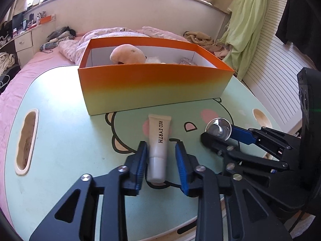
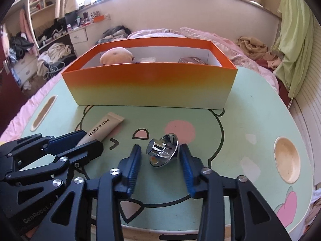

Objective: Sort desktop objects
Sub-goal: 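Lift the tube with left while right lifts the silver item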

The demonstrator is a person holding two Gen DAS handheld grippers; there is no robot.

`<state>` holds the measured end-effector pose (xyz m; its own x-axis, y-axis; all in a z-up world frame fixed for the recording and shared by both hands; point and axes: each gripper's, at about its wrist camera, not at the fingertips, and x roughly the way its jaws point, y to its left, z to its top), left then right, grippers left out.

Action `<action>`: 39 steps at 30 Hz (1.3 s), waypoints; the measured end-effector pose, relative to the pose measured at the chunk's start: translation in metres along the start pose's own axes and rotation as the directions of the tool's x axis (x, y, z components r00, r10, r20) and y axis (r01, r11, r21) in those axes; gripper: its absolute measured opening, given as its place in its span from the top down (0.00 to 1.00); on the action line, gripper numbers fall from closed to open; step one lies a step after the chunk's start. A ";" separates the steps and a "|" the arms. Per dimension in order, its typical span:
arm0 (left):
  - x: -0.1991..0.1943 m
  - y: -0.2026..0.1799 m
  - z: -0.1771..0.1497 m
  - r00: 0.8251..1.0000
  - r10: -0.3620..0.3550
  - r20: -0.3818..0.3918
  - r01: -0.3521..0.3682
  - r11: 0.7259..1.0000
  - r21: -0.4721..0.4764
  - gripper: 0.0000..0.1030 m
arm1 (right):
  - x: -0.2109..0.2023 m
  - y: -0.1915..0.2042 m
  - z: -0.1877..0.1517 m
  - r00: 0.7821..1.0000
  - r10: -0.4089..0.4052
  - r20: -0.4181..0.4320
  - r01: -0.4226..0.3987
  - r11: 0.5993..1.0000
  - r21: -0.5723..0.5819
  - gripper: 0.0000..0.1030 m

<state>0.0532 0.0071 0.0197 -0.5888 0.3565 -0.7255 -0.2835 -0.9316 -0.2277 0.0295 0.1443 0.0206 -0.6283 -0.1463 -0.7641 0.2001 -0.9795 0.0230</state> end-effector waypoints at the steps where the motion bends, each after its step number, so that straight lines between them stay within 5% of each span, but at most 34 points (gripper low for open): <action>1: 0.000 0.002 0.001 1.000 0.004 0.001 -0.004 1.000 -0.005 0.70 | 0.000 -0.002 0.000 1.000 -0.001 0.001 0.001 1.000 0.013 0.46; 5: 0.001 0.008 0.003 1.000 0.011 0.003 -0.011 1.000 -0.015 0.63 | -0.001 -0.009 -0.002 1.000 -0.005 0.007 0.005 0.999 0.035 0.33; 8: 0.003 0.008 0.006 1.000 0.016 -0.004 -0.016 1.000 -0.010 0.52 | -0.001 -0.013 -0.001 1.000 -0.015 0.007 0.014 0.999 0.049 0.33; 12: 0.005 0.006 0.008 1.000 0.021 -0.003 -0.021 1.000 0.004 0.51 | -0.001 -0.015 0.001 1.000 -0.018 0.001 0.018 0.998 0.056 0.34; 16: 0.007 0.000 0.007 1.000 0.016 -0.003 -0.016 0.999 0.042 0.51 | -0.002 -0.011 0.000 0.999 -0.036 0.005 0.036 0.999 0.017 0.46; 18: 0.007 -0.006 0.005 1.000 0.008 -0.019 -0.006 0.996 0.089 0.61 | -0.001 -0.009 0.000 0.999 -0.043 0.007 0.044 0.999 -0.003 0.52; 19: 0.007 -0.009 0.005 1.000 0.004 -0.028 -0.001 0.994 0.112 0.80 | -0.002 -0.008 0.001 1.000 -0.031 0.002 0.031 0.999 -0.007 0.67; 39: -0.029 0.003 0.023 0.996 -0.042 0.078 0.042 0.999 0.005 0.80 | -0.021 0.006 0.017 0.998 0.009 0.058 -0.009 1.000 -0.007 0.72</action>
<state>0.0522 -0.0044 0.0545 -0.6336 0.4002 -0.6621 -0.3120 -0.9153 -0.2547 0.0312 0.1390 0.0479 -0.6689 -0.1634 -0.7252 0.2111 -0.9771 0.0254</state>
